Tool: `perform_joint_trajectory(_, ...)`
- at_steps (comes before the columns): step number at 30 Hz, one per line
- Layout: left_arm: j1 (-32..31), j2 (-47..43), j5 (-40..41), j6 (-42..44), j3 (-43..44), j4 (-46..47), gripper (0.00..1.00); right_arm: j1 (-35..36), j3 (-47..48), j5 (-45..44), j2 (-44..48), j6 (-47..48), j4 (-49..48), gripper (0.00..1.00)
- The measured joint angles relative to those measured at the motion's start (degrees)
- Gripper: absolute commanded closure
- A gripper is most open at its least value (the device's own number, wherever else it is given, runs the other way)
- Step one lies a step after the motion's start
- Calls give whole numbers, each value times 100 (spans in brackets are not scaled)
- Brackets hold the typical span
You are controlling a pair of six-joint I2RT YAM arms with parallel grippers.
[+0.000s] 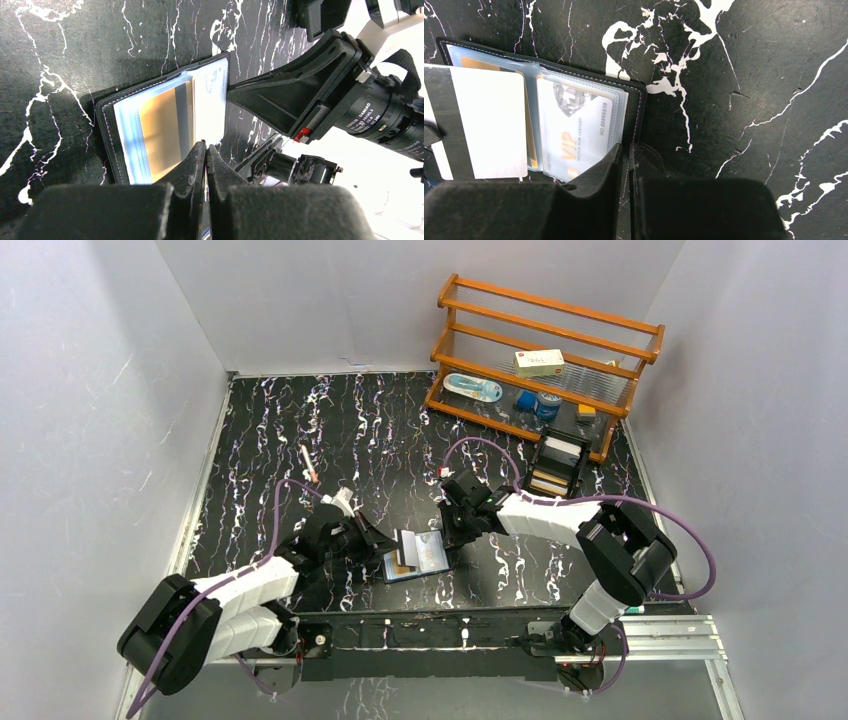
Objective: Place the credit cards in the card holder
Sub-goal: Insert the credit card into the card slot.
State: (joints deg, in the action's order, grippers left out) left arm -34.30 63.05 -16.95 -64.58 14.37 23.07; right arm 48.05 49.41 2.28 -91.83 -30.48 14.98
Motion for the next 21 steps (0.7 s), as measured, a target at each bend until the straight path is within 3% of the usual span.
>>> perform_joint_trajectory(21,0,658,-103,20,-94,494,100,-4,-17,2,11,-39,-22,83)
